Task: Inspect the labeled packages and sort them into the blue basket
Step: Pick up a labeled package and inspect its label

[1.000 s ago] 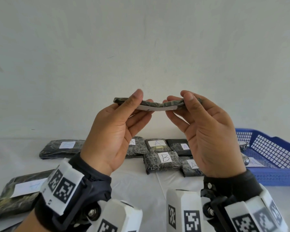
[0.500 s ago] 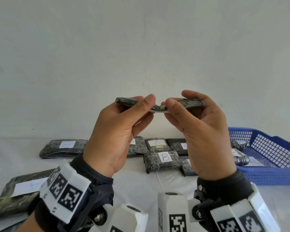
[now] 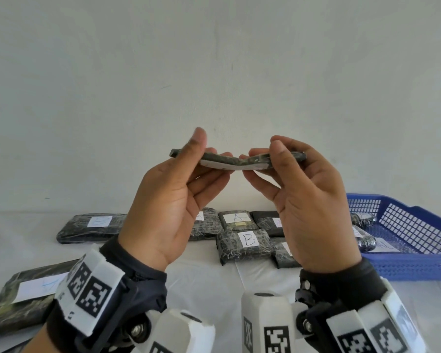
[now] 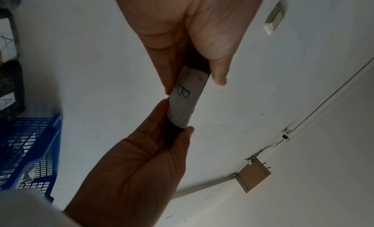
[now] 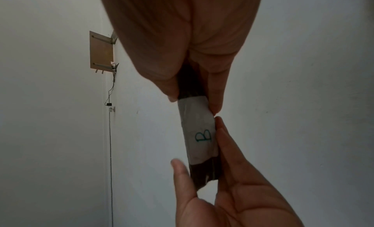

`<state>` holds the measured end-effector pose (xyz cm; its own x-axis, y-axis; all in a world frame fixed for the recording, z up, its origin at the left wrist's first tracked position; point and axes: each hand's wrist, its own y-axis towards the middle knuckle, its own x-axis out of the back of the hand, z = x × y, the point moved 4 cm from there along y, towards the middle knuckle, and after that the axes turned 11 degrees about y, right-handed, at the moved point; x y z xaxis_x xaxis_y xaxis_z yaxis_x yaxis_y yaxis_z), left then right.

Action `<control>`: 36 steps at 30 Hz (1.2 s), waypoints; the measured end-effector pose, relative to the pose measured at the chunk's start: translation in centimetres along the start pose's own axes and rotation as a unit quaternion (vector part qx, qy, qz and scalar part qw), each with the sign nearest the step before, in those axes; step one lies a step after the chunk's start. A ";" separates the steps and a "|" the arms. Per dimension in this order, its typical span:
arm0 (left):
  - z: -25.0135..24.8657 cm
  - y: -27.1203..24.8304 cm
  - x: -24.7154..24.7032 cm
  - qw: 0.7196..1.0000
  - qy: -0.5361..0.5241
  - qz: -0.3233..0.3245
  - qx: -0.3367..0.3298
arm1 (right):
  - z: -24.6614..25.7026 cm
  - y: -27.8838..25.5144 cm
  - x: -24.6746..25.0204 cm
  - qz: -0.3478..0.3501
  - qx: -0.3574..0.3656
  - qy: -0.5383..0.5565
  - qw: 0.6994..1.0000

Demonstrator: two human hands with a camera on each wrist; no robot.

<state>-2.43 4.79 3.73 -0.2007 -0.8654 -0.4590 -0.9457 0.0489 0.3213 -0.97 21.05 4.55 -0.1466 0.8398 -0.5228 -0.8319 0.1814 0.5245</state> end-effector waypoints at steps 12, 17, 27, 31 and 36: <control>-0.4 0.6 0.5 0.999 -0.048 0.011 0.020 | 0.9 0.1 0.1 0.074 -0.026 0.077 0.994; 1.4 1.2 1.6 0.990 -0.064 0.023 0.126 | 1.2 -0.1 0.1 0.077 0.009 -0.060 0.995; -0.3 0.4 0.8 0.865 0.464 0.102 -0.161 | 1.2 -0.5 -0.8 0.122 0.117 -0.371 0.913; -0.1 0.5 0.9 0.864 0.454 0.065 -0.206 | 1.3 -0.6 -0.9 0.137 0.129 -0.363 0.913; -0.4 0.0 0.4 0.927 0.312 0.115 -0.175 | 1.6 -0.8 -1.2 0.185 0.066 -0.163 0.967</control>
<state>-2.44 4.19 3.91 -0.0967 -0.9774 0.1879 -0.7341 0.1975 0.6497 0.74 20.71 5.79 -0.2260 0.9726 -0.0541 -0.6760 -0.1166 0.7277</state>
